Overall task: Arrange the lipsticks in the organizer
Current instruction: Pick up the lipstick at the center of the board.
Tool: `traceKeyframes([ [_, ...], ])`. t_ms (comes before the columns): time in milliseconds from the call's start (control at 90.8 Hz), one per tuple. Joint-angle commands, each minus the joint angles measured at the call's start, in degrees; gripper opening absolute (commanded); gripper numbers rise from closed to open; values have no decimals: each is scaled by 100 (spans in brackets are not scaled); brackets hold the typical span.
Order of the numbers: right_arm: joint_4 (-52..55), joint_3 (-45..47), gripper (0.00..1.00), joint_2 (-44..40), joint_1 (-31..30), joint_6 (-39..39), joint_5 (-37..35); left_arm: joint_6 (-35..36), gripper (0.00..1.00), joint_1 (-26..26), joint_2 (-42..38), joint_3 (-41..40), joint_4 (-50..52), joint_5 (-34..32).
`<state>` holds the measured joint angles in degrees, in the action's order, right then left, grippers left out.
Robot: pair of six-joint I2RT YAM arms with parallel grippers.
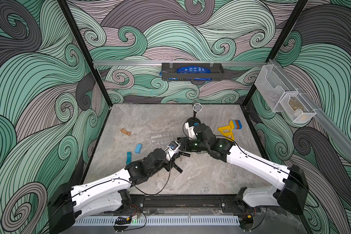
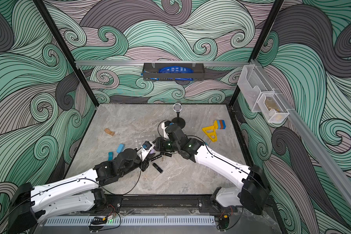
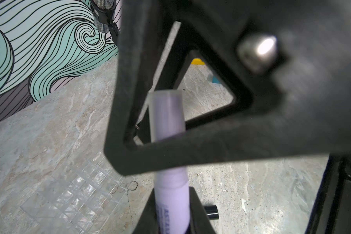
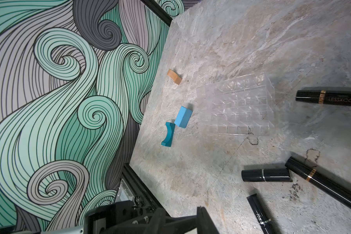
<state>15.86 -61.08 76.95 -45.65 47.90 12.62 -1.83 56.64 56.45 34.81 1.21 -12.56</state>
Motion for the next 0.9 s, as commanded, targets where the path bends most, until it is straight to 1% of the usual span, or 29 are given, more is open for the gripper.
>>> traceKeyframes([
  [0,120,-111,42,-268,420,-174,384,-344,9,-102,-108,159,-208,277],
  [55,13,-28,48,-429,629,-253,661,-461,8,-207,-135,128,-231,558],
  [132,-151,121,52,-706,939,-352,989,-704,7,-459,-200,123,-255,1094],
  [198,-292,267,54,-942,1084,-514,1102,-1011,7,-819,-292,85,-454,1882],
  [242,-333,341,55,-1064,1145,-615,1166,-1399,7,-1104,-326,29,-682,2436],
  [286,-337,373,55,-1141,1154,-702,1239,-1729,7,-1381,-334,-49,-976,3041],
  [330,-338,398,56,-1189,1150,-723,1316,-1989,6,-1578,-337,-113,-1189,3449],
  [451,-474,492,56,-1194,1006,-571,1442,-2290,6,-1777,-282,-207,-1710,4235],
  [594,-723,380,54,-1032,695,-413,1308,-2392,6,-1788,-184,-198,-1947,4766],
  [892,-745,13,43,-642,390,-386,1212,-2310,6,-1792,-122,-126,-1862,5068],
])
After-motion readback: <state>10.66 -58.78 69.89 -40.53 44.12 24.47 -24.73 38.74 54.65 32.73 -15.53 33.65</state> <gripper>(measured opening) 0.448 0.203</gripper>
